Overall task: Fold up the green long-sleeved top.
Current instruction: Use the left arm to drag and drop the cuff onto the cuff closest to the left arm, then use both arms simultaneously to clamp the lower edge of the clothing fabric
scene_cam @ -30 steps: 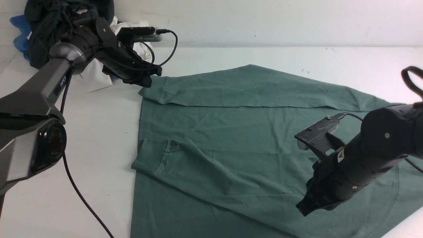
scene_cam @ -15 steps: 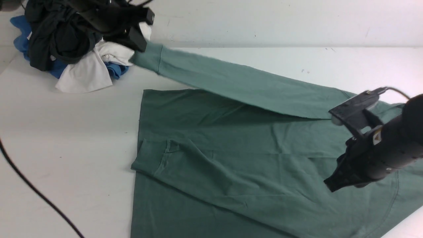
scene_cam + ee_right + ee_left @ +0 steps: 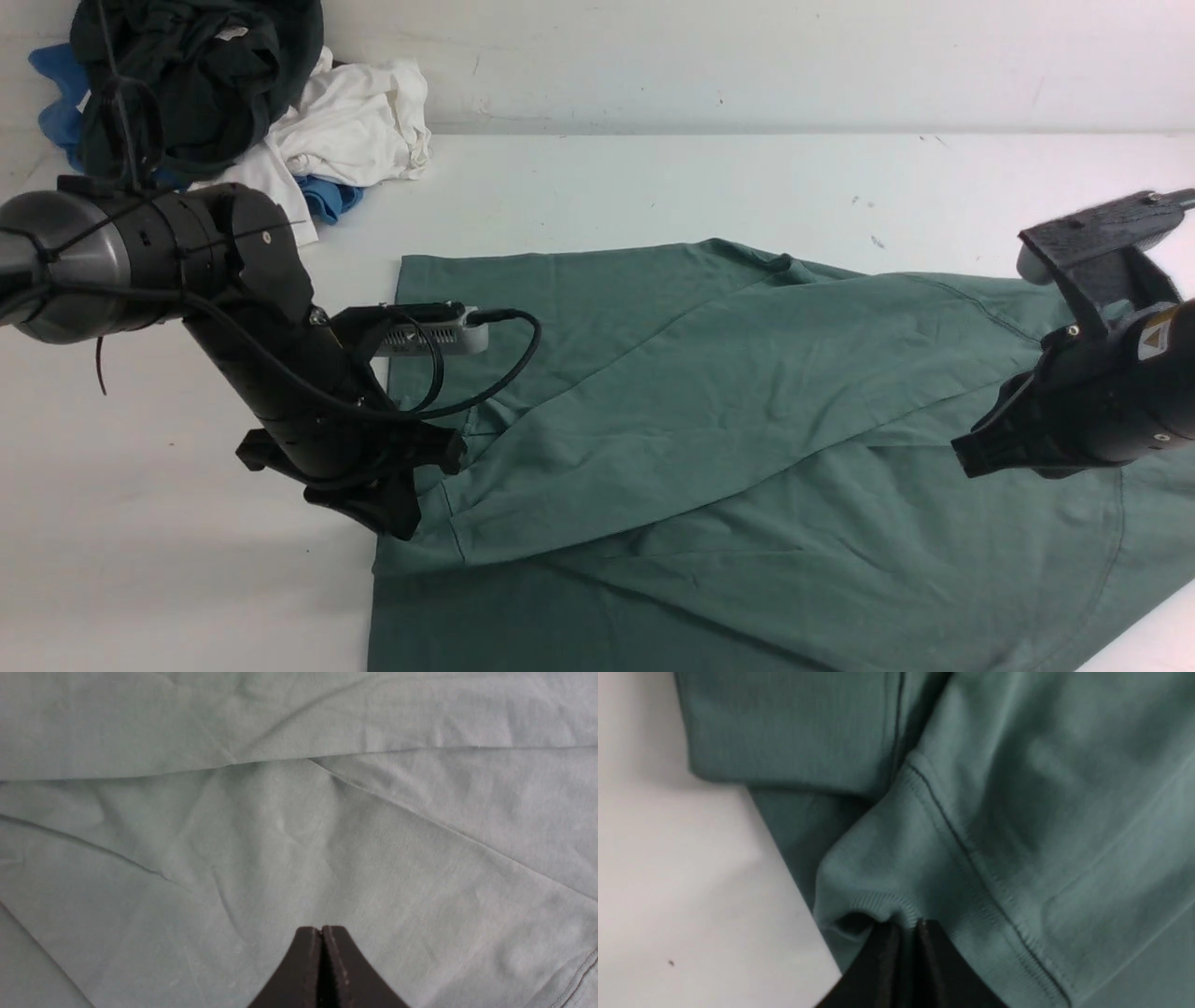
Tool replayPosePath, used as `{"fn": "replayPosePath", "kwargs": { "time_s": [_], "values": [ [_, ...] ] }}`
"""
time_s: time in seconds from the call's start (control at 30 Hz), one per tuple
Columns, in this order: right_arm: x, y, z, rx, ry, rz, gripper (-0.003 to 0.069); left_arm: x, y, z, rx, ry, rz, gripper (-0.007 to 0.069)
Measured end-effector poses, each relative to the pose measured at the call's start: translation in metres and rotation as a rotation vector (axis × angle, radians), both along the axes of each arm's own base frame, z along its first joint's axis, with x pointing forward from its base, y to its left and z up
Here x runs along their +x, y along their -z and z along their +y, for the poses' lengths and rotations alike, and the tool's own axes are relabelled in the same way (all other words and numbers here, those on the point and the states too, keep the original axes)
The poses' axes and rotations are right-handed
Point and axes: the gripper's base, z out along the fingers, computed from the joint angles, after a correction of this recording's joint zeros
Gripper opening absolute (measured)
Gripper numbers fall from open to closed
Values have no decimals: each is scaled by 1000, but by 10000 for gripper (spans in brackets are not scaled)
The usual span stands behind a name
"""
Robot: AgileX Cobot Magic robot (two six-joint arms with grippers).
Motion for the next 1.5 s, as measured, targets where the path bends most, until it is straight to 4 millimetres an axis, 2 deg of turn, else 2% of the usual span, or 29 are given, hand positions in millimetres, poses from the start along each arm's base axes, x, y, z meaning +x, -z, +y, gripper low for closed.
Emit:
{"fn": "replayPosePath", "kwargs": {
  "time_s": [0.1, 0.23, 0.27, 0.3, 0.37, 0.43, 0.47, 0.53, 0.6, 0.63, 0.67, 0.7, 0.73, 0.77, 0.8, 0.9, 1.03, 1.23, 1.33, 1.47, 1.5],
  "values": [
    [0, 0, 0, 1, 1, -1, -9, 2, -4, -2, 1, 12, -28, 28],
    [0, 0, 0, 1, 1, -1, -9, -1, -3, -3, 29, 106, -24, 104],
    [0, 0, 0, 1, 1, -1, -9, -5, -4, -2, 42, 136, -7, 166],
    [0, 0, 0, 1, 1, -1, -9, -6, -5, -2, 44, 140, -1, 173],
    [0, 0, 0, 1, 1, 0, -9, -12, -13, -2, 79, 175, 5, 269],
    [0, 0, 0, 1, 0, 1, -9, -19, -23, -6, 103, 204, 1, 316],
    [0, 0, 0, 1, 0, 2, -9, -28, -31, -15, 120, 251, -6, 347],
    [0, 0, 0, -1, -2, 1, -9, -36, -37, -24, 131, 301, -10, 360],
    [0, 0, 0, -1, -12, 0, -9, -65, -40, -59, 141, 512, -10, 375],
    [0, 0, 1, -1, -13, 0, -9, -65, -39, -58, 142, 518, -9, 375],
    [-1, 0, 2, 11, -20, 3, -9, -88, -31, -80, 147, 682, 5, 375],
    [-1, 0, 2, 15, -29, 6, -9, -103, -25, -89, 154, 770, 20, 375],
    [-1, 0, 3, 16, -31, 9, -9, -106, -23, -91, 156, 780, 25, 375],
    [-2, 0, 4, 28, -46, 17, -9, -124, -12, -99, 173, 881, 40, 375],
    [-3, 0, 5, 37, -60, 21, -9, -133, -6, -101, 187, 924, 40, 375],
    [-5, 0, 10, 68, -106, 33, -9, -153, 18, -102, 250, 1028, -7, 375],
    [-7, -1, 15, 109, -164, 44, -9, -161, 35, -94, 305, 1095, -53, 371],
    [-9, -1, 19, 134, -203, 48, -9, -165, 41, -88, 320, 1112, -65, 330],
    [-9, -1, 19, 128, -223, 43, -9, -163, 41, -87, 344, 1100, -82, 239],
    [-12, -3, 19, 109, -272, 42, -9, -158, 39, -79, 453, 1047, -106, 57],
    [-13, -3, 19, 108, -275, 42, -9, -158, 39, -79, 453, 1038, -106, 50]
  ]
}}
